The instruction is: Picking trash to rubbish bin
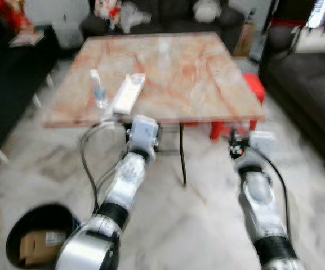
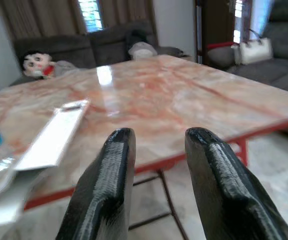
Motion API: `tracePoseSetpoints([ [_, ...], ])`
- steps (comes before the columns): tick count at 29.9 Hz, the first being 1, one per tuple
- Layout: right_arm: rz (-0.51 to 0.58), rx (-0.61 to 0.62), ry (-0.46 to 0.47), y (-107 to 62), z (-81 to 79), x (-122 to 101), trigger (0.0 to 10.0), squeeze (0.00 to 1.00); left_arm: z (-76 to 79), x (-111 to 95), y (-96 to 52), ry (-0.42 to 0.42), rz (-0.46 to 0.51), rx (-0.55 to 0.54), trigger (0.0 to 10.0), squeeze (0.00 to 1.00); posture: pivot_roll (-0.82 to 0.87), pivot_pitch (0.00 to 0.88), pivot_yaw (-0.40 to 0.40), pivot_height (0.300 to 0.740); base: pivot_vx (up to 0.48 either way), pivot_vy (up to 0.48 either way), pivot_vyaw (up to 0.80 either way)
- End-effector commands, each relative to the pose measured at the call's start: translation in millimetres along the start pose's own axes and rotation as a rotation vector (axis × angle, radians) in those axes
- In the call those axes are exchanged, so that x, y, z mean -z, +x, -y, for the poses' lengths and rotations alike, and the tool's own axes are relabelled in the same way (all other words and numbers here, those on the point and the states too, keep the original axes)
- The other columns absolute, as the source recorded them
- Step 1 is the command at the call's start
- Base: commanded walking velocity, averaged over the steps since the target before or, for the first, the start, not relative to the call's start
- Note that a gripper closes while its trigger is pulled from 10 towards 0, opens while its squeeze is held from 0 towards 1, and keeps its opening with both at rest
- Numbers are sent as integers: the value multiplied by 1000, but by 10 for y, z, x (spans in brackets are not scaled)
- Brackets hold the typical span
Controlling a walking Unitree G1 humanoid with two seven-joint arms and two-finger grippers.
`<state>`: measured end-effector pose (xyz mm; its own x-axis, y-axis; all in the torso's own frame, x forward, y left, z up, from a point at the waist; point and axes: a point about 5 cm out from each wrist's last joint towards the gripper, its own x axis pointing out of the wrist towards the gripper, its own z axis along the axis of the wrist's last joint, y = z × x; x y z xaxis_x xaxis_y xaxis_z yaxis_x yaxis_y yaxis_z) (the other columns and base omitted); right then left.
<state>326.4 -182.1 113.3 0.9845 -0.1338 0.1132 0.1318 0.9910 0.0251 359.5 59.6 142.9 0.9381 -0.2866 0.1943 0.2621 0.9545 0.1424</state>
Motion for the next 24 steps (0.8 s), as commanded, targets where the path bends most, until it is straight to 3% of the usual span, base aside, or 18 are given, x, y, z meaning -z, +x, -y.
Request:
tracePoseSetpoints([
  [1,28,-58,14,16,-171,-56,10000,0,-173,4,-12,24,0,-47,10000,0,42,7,-23,740,442,0,800],
  [20,23,-67,33,19,-208,-52,10000,0,-218,-12,-17,46,10,-53,10000,0,47,7,-19,740,441,0,42],
  [24,31,-82,15,26,-219,-66,10000,0,-217,-16,-15,48,13,-54,10000,0,47,4,-20,740,439,0,642],
])
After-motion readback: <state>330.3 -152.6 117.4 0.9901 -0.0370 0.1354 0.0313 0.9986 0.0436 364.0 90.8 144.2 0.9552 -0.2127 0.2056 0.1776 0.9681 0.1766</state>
